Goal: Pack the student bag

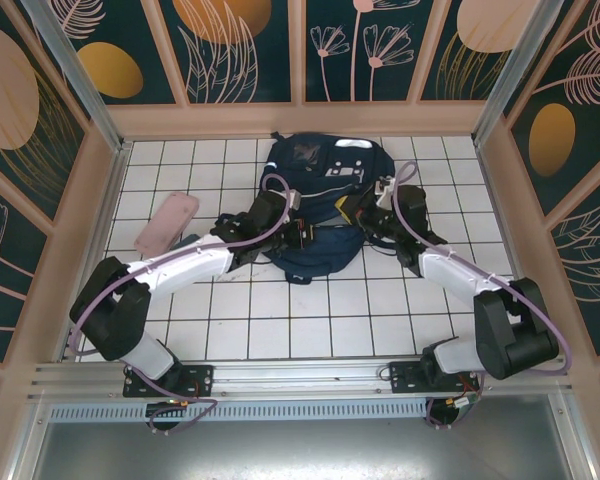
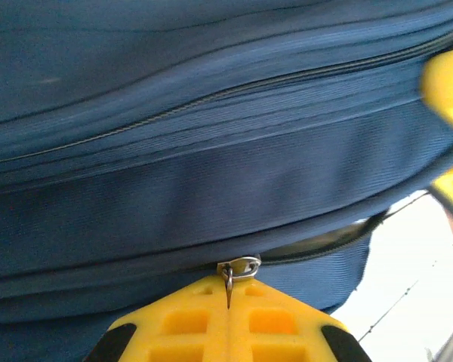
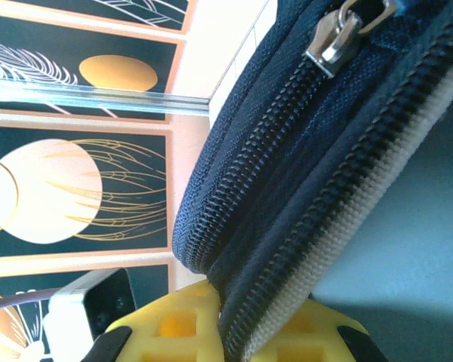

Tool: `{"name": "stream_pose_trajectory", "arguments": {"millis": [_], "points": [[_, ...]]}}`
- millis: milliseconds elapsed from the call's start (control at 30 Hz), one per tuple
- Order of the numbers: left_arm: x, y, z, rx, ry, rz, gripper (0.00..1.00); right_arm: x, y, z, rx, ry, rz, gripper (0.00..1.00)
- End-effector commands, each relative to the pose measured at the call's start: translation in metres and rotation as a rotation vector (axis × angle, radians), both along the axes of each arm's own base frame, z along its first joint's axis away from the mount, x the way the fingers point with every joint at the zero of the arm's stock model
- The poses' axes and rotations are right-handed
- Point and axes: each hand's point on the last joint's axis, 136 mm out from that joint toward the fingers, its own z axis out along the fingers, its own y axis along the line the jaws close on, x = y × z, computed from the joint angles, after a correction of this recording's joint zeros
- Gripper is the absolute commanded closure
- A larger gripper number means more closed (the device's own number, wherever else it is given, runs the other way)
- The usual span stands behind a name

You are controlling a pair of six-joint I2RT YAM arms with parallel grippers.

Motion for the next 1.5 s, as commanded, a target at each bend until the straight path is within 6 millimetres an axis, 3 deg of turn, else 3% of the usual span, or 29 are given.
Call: {"name": "stream_pose_trajectory", "arguments": {"millis": [0, 233, 467, 600, 733, 933, 967, 1067, 1167, 1367, 1467], "points": [[0.006, 0.038, -0.013, 0.124, -0.02, 0.09, 1.0, 0.011, -0.023, 0.054, 0.054, -0.192, -0.108, 1.0], [0.019, 0.086, -0.029, 0.22, -0.037, 0.171, 1.0, 0.007, -0.044, 0.056, 0.014, -0.196, -0.176, 1.0], [0.046, 0.116, -0.03, 0.29, -0.089, 0.226, 1.0, 0.005, -0.057, 0.051, 0.007, -0.177, -0.192, 1.0], [0.063, 0.12, -0.025, 0.288, -0.149, 0.213, 1.0, 0.006, -0.061, 0.049, 0.009, -0.169, -0.182, 1.0], [0.076, 0.104, -0.015, 0.247, -0.243, 0.107, 1.0, 0.008, -0.065, 0.044, -0.012, -0.159, -0.183, 1.0], [0.06, 0.065, 0.017, 0.071, -0.317, -0.088, 1.0, 0.01, -0.069, 0.036, -0.033, -0.136, -0.189, 1.0], [0.058, 0.062, 0.021, 0.058, -0.326, -0.103, 1.0, 0.009, -0.068, 0.035, -0.023, -0.132, -0.184, 0.96], [0.051, 0.055, 0.034, 0.029, -0.349, -0.133, 1.0, 0.003, -0.062, 0.032, 0.026, -0.099, -0.174, 0.69], [0.045, 0.046, 0.046, -0.001, -0.366, -0.164, 1.0, -0.003, -0.049, 0.034, 0.064, -0.087, -0.164, 0.54], [0.038, 0.029, 0.057, -0.038, -0.383, -0.195, 1.0, -0.013, -0.02, 0.034, 0.135, -0.03, -0.169, 0.52], [0.034, 0.021, 0.054, -0.038, -0.378, -0.22, 1.0, -0.018, -0.008, 0.031, 0.181, 0.003, -0.187, 0.56]]}}
